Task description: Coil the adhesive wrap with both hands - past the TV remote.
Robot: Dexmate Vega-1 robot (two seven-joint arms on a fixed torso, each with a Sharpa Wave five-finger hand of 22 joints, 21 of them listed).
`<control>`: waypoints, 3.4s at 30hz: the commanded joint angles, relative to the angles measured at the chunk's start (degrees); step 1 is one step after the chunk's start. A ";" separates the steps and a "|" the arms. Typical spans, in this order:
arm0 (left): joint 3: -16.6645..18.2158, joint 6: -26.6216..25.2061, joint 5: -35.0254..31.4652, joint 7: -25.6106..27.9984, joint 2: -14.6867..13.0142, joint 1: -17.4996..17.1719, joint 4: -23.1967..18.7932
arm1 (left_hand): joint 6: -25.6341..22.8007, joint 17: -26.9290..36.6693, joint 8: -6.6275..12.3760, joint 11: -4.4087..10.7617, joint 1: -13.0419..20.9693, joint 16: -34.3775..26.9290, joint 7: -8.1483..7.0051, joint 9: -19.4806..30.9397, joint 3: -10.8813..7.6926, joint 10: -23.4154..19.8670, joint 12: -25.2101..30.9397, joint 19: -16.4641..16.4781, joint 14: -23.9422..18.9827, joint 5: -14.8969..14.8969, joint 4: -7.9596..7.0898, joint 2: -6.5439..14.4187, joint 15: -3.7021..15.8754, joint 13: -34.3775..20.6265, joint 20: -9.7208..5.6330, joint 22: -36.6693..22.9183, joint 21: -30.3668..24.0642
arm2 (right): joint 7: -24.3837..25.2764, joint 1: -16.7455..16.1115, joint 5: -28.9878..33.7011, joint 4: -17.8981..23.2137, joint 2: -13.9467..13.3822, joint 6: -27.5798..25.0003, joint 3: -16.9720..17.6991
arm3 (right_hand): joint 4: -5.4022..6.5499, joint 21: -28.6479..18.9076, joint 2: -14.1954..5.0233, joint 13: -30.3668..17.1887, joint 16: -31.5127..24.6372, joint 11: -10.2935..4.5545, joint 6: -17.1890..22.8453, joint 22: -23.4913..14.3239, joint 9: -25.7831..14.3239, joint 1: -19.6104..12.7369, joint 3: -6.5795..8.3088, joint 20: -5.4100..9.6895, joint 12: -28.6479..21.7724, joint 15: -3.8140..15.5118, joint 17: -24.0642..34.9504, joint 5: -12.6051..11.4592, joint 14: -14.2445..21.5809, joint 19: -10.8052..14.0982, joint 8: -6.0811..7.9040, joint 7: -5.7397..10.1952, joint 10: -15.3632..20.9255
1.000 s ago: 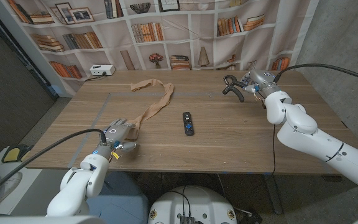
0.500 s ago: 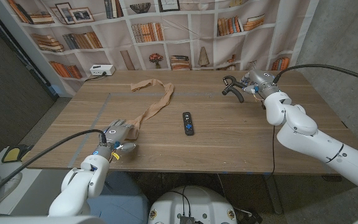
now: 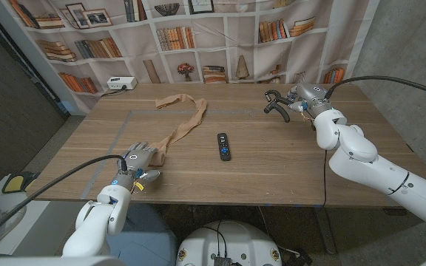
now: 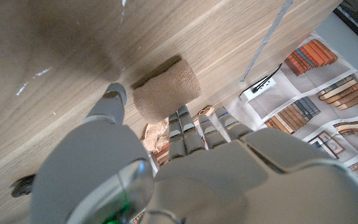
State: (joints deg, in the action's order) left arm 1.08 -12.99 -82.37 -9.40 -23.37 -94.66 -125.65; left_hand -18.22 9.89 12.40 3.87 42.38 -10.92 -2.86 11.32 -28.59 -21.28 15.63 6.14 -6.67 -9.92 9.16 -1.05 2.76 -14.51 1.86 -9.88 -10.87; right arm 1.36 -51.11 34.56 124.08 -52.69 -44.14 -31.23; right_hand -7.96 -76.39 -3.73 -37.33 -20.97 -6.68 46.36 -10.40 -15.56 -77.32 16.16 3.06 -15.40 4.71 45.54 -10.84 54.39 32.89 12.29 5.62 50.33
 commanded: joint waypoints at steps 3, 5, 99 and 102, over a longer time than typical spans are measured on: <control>-0.58 -0.35 -1.55 -0.60 0.50 1.27 1.28 | -0.36 0.16 0.02 -0.12 0.93 -0.20 0.45 0.24 0.01 -0.35 -0.04 0.11 -0.44 -0.11 0.15 0.07 -0.33 -0.18 0.53 -0.14 -0.28 | -0.75 0.82 0.51 -0.34 0.56 -0.29 -0.78 | -1.24 -0.42 -2.55 -0.23 0.06 -0.40 0.46 0.06 -0.21 -2.00 6.03 7.00 0.01 8.91 0.22 -0.36 3.85 -0.09 -0.03 0.23 0.74; -0.81 -0.71 -2.11 -1.05 0.72 1.52 1.42 | -0.38 0.16 0.01 -0.18 0.95 -0.20 0.48 0.25 0.06 -0.38 -0.04 0.13 -0.50 -0.09 0.12 0.08 -0.36 -0.19 0.57 -0.14 -0.29 | -0.64 0.77 0.48 -0.39 0.67 -0.32 -0.74 | -1.24 -0.46 -2.54 -0.25 0.07 -0.44 0.46 0.07 -0.21 -2.00 6.05 7.00 0.02 8.90 0.25 -0.36 3.87 -0.13 -0.04 0.24 0.75; -3.72 -2.68 20.11 16.35 7.90 3.11 -1.42 | -26.81 14.35 22.58 3.36 39.10 -17.70 0.44 16.80 5.38 -22.83 11.88 26.41 -45.32 -1.23 0.33 9.94 10.54 -16.58 -5.40 -21.44 -39.88 | 4.31 -3.26 -5.93 -0.84 -1.66 5.20 4.90 | -1.28 -2.72 -2.04 -1.25 1.41 -0.82 0.30 0.18 -0.42 -1.75 6.90 6.93 0.96 8.88 0.88 -0.08 4.09 -2.11 -0.31 0.67 0.43; -3.90 -2.64 20.67 17.17 7.78 3.06 -1.98 | -26.93 14.55 22.64 3.31 39.22 -17.62 0.57 16.69 5.41 -22.82 11.90 26.20 -45.39 -1.24 0.37 9.89 10.53 -16.78 -5.44 -21.61 -40.38 | 4.61 -3.93 -6.55 -0.32 -2.05 5.69 5.55 | -1.25 -2.76 -2.18 -1.42 1.39 -0.97 0.25 0.18 -0.43 -1.78 6.99 6.95 0.97 8.87 0.98 -0.03 4.11 -2.24 -0.32 0.70 0.31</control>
State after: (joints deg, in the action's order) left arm -2.61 -15.35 -66.59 3.97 -16.87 -91.47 -124.99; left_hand -44.24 24.07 34.58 7.30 69.07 -28.60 -2.03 22.82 -23.18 -43.49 27.06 32.70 -45.74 -11.18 9.79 -3.61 7.33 -30.96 -3.47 -31.23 -50.66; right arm 4.84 -53.58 29.71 122.80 -53.76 -40.03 -27.27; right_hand -7.96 -78.93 -3.73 -38.44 -19.69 -7.01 46.66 -10.14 -15.80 -77.32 16.16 2.98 -14.09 4.43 46.33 -10.79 54.73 30.93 11.96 5.91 50.41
